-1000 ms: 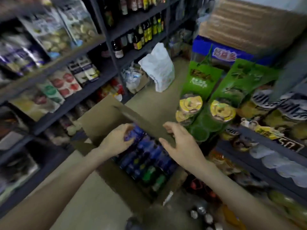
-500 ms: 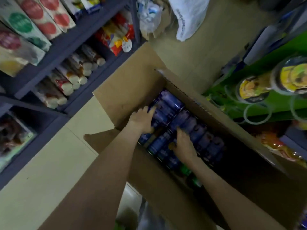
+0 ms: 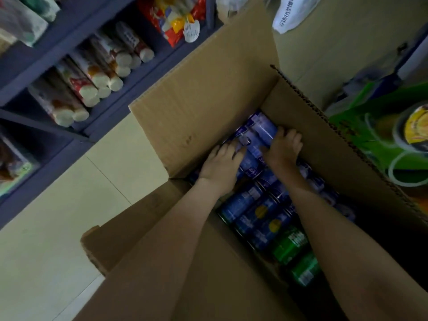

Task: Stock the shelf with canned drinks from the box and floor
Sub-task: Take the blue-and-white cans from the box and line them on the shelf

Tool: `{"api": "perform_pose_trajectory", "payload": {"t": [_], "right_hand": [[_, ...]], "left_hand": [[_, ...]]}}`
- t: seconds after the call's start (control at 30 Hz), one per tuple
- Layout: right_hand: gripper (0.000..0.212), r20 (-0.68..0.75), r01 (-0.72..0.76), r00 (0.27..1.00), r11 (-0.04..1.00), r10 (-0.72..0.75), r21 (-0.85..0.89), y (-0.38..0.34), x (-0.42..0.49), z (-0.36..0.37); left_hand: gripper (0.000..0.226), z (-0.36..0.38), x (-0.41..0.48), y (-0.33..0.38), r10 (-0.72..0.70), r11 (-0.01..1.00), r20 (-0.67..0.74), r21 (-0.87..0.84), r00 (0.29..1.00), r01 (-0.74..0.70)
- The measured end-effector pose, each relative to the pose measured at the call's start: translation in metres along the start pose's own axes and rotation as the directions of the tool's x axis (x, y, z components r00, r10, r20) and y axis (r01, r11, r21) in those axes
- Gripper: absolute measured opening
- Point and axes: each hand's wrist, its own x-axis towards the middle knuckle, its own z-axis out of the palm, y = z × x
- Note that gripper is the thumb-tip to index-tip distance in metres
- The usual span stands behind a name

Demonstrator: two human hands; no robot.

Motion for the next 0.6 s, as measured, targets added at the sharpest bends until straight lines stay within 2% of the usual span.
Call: {"api": "perform_pose_trajectory", "payload": {"t": [0.2,0.33,0.43,0.6], "right_hand": [[0.084,0.067,-0.035,0.997,0.998,0.032,0.057,0.002,-0.010,0.000],[0.077,0.016,-0.006,1.000,0.996,0.005,0.084,0.009,-0.011,0.002],[0.071,-0.004,-0.016,1.000,0.993,0.017,0.118,0.013,-0.010,0.004],[0.080,0.010,-0.026,1.000,0.989,0.025,0.147,0.014,-0.013,0.014]], "left_hand": [[0.075,-0.007,-0.004,0.005,-0.058,0.998,-0.007,-0.027,0.998,0.058],[0.084,-0.005,-0.003,0.011,-0.018,1.000,-0.031,-0.019,0.999,0.018],[0.087,0.005,-0.001,0.013,-0.001,1.000,0.003,0.029,1.000,0.001],[0.089,0.010,0.003,0.017,0.017,0.993,0.023,0.112,1.000,-0.019]]}}
